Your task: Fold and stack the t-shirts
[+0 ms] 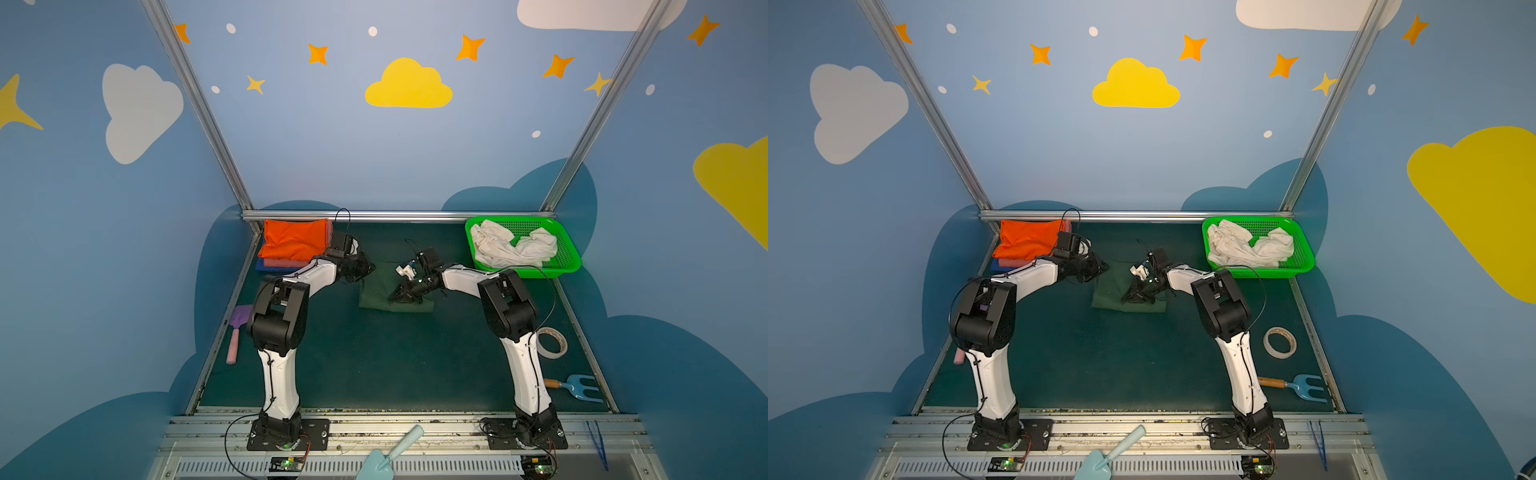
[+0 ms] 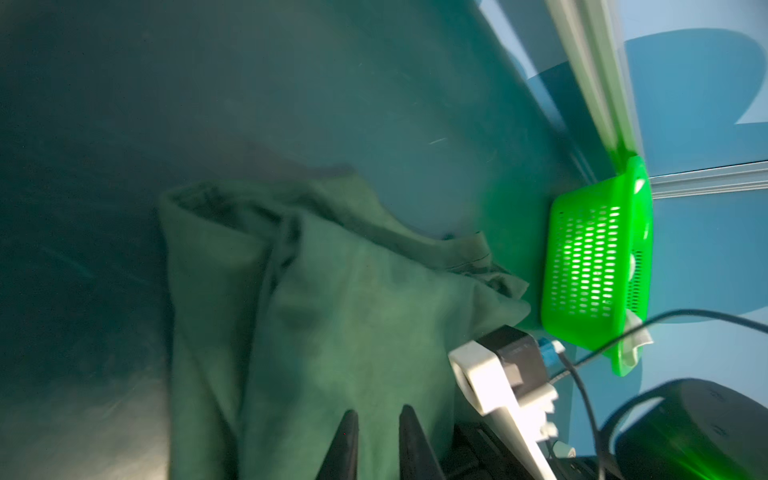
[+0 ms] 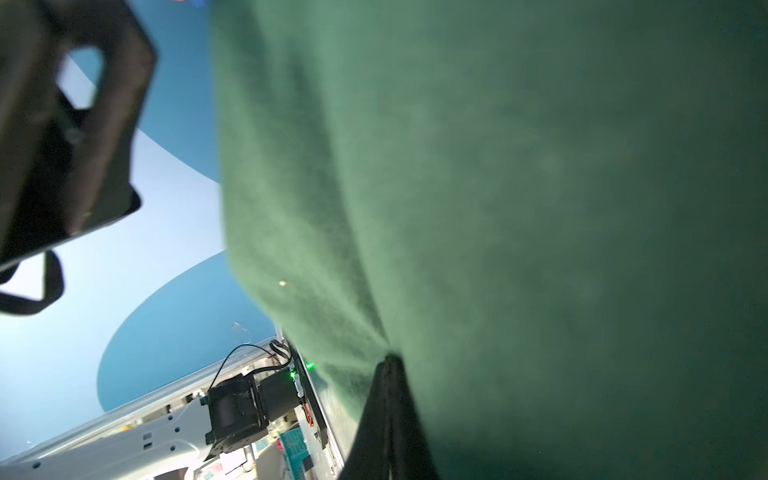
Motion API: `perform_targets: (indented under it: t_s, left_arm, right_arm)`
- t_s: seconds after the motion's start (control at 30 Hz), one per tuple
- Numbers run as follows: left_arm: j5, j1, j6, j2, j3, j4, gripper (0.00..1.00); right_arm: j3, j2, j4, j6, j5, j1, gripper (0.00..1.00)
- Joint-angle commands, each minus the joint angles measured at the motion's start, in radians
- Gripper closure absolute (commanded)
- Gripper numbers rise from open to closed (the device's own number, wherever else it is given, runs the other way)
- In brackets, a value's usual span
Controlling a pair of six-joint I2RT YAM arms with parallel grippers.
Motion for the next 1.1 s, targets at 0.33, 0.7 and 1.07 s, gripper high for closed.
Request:
perform_targets:
  t_s: [0.33,0.7,1.07]
  left_arm:
    - [-0.100,0.001,0.144,-0.113,0.043,-0.198,0.42]
    - [-0.134,0.016,0.226,-0.062,0.073,-0.325,0.14]
    - [-0.083,0.021,0.208,0.062,0.067,-0.275,0.08]
  right_arm:
    - [0.067,-0.166,-0.156,-0.085,0.034,-0.018,0.57]
    - [-0.046,-0.392,-0.280,-0.186,0.204,-0.157,0.27]
    - [-0.110,-0.249,-0.303,-0.202,0.344,-0.238,0.20]
